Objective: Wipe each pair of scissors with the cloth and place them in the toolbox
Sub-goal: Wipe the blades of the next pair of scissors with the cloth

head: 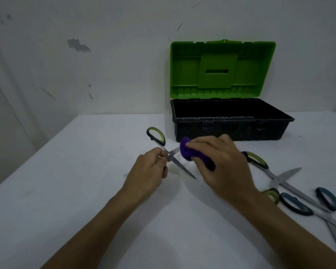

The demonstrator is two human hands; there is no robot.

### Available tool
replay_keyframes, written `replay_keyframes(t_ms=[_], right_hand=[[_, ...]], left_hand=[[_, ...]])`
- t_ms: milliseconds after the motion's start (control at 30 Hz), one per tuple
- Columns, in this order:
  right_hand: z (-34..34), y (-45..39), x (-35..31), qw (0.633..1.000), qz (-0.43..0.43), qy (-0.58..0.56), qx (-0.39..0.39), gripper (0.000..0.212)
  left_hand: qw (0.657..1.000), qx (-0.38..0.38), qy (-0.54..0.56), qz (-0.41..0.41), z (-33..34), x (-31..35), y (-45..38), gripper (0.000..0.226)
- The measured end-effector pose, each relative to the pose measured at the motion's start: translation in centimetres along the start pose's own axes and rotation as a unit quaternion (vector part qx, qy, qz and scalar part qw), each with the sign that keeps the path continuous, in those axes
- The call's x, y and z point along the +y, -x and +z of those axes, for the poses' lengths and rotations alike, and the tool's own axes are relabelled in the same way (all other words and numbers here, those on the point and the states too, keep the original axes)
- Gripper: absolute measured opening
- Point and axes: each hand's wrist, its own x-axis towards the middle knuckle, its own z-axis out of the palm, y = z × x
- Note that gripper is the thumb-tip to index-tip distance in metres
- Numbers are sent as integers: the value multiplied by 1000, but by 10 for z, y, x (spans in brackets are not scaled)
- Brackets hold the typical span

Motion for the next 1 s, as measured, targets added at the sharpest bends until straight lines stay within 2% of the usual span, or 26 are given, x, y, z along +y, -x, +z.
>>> replay_keyframes(t_ms=[167,300,400,500,567,633,700,833,1000], right_hand=[[14,5,-9,998,-23,23,-52,50],[13,4,4,997,-17,51,-54,46],[7,3,11,997,11,69,-22,41],[5,0,3,998,-1,55,23,38],[9,1,-6,998,-29,50,15,40],[14,3,-10,997,-42,59,-4,43],[14,3,-6,998,-25,62,-4,44],[8,3,9,996,38,83,3,40],[1,-2,7,998,30,52,32,39]], left_hand=[[999,23,-16,29,8,9,7,28],[997,60,36,19,6,7,3,25],[994,95,52,13,-1,3,-2,22],[997,77,9,21,3,1,0,18],[999,50,5,20,12,2,4,18],[998,30,46,17,16,7,6,21],[995,21,101,8,12,12,5,21],[986,51,159,-25,-1,10,-1,19],[992,33,120,4,2,-1,-3,24]])
